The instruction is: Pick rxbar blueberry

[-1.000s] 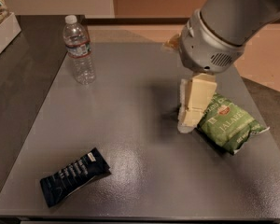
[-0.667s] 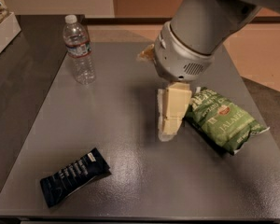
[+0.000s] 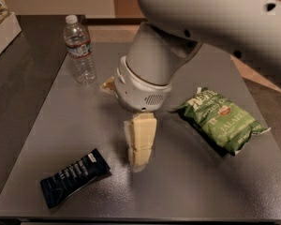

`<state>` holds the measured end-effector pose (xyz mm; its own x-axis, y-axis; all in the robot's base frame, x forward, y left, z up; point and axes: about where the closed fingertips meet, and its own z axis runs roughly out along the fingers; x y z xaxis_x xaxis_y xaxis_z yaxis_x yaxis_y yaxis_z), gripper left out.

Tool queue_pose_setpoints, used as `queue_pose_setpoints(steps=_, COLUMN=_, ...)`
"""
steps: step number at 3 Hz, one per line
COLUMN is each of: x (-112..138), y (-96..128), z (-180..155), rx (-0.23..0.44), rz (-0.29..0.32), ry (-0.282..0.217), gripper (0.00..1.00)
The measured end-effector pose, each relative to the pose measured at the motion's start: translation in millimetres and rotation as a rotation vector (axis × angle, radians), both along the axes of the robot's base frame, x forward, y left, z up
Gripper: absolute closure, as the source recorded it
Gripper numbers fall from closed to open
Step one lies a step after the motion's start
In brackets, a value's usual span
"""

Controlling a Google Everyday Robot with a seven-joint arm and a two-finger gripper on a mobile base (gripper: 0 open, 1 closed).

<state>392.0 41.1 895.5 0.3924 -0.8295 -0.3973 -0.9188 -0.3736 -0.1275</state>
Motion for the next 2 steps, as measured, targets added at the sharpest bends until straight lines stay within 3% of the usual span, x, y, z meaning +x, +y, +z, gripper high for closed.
queue_pose_setpoints(steps=2, x=-18, y=45, z=-38, rx=-0.016, rz=0.065, ry=0.022, gripper=0.00)
